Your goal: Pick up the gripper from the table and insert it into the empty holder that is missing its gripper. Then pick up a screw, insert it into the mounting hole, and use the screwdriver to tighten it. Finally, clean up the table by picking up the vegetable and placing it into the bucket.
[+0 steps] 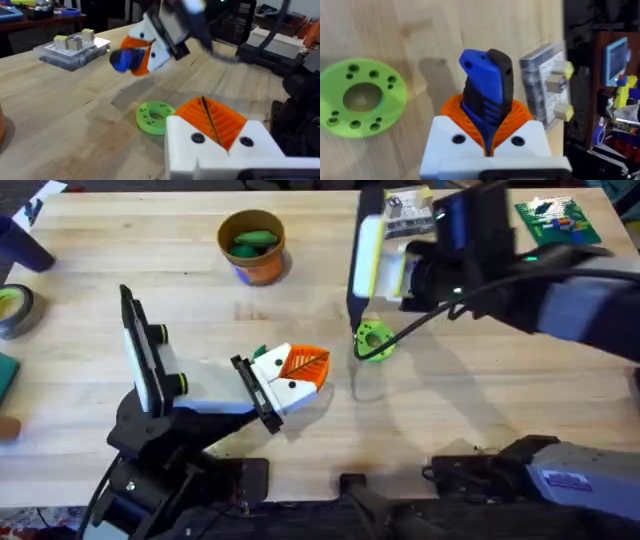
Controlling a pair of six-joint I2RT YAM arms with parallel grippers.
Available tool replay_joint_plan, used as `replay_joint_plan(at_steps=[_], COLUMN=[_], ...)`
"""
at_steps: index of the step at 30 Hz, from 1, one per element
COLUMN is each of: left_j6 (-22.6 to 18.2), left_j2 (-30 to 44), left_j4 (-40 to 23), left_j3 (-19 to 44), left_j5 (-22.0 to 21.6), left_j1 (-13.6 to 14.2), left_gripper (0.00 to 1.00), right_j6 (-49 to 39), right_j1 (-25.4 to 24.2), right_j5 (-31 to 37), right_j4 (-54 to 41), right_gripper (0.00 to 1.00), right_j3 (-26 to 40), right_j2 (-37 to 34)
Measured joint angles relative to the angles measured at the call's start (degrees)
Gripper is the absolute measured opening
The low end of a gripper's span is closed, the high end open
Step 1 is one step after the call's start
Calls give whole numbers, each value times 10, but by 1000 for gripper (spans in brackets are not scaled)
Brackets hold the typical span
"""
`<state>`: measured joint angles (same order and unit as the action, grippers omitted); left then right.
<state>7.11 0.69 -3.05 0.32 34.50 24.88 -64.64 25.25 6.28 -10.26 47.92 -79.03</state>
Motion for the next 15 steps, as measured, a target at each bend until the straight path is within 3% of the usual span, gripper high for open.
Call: replay_joint_plan(at_steps=[5,9,10,11,14,15], left_j6=[0,0,0,0,0,0], left_j2=[0,0,0,0,0,0], left_j4=[0,0,0,0,0,0], left_j3=[0,0,0,0,0,0], left_j5=[0,0,0,0,0,0], left_j1=[0,0,0,0,0,0], left_gripper=[14,14,14,14,14,14], right_j6=[-42,-38,-3,9,47,63], right_j1=[-1,-1,-1,-1,6,10], right_j5=[14,17,20,21,29,30], right_j4=[4,4,8,8,8,5], right_gripper=[39,153,397,478,898,967], right_j3=[0,0,0,1,5,8], right_j2=[-76,-103,-103,-103,-97,-91])
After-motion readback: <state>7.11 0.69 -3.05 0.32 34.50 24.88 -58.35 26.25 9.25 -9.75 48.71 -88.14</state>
